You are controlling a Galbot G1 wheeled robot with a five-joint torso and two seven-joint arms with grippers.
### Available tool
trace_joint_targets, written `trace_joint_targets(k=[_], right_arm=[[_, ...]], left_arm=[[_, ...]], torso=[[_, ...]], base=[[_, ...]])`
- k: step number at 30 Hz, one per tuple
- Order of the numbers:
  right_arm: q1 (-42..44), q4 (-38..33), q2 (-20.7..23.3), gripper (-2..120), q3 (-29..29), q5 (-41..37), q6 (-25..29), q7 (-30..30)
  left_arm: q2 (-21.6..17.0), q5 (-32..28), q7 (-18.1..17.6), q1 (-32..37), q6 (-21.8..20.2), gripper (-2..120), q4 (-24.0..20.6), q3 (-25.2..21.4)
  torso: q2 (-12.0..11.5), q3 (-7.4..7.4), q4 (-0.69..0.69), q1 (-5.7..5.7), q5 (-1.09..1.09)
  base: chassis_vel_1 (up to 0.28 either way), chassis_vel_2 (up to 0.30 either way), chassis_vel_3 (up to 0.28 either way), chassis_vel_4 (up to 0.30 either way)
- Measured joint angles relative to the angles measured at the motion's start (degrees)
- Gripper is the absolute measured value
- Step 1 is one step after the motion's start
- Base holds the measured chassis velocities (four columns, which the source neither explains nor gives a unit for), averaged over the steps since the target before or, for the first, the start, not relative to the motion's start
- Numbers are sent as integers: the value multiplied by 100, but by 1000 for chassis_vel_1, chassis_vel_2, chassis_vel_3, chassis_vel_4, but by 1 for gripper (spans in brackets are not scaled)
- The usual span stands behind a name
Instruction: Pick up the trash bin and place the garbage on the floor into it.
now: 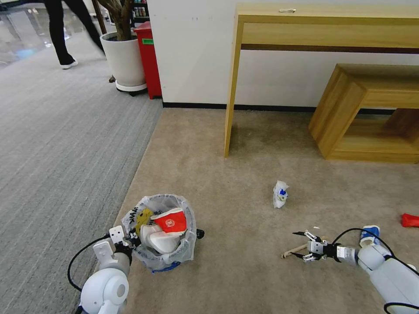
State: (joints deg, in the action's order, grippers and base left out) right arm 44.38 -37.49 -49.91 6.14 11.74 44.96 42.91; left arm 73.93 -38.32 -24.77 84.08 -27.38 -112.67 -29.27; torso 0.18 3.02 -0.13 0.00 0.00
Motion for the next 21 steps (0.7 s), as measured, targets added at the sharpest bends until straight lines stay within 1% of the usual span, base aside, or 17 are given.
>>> trace_joint_targets(k=[1,3,4,5,6,7,11,21], right_arm=[[-32,44,6,85,3,-118,0,261],[-95,134,10,86,-3,-308,-1,577],[-95,134,10,86,-3,-308,-1,577],[-134,196,9,89,-12,-396,1,733],[-160,233,6,90,-20,-442,6,814],[-233,329,-15,91,-39,-558,42,1063],[-299,417,-45,92,-119,-740,74,1246],[-529,738,-163,92,-220,-724,130,1395]], left_arm=[[15,7,0,-4,0,0,7,0],[29,19,0,-7,0,0,12,0],[29,19,0,-7,0,0,12,0],[40,25,0,-8,0,0,14,-1],[49,31,0,-8,0,0,15,-1],[71,44,0,-9,0,0,17,-3],[108,72,1,-8,0,0,23,-7],[174,100,6,-21,4,0,55,-34]], torso=[[1,0,0,0,0],[0,0,1,0,0],[0,0,1,0,0],[1,-1,0,0,1],[1,-1,0,0,1],[1,0,0,0,1],[1,-1,1,0,1],[1,-1,0,0,0]], base=[[0,0,0,0],[0,0,0,0],[0,0,0,0],[0,0,0,0],[0,0,0,0],[0,0,0,0],[0,0,0,0],[0,0,0,0]])
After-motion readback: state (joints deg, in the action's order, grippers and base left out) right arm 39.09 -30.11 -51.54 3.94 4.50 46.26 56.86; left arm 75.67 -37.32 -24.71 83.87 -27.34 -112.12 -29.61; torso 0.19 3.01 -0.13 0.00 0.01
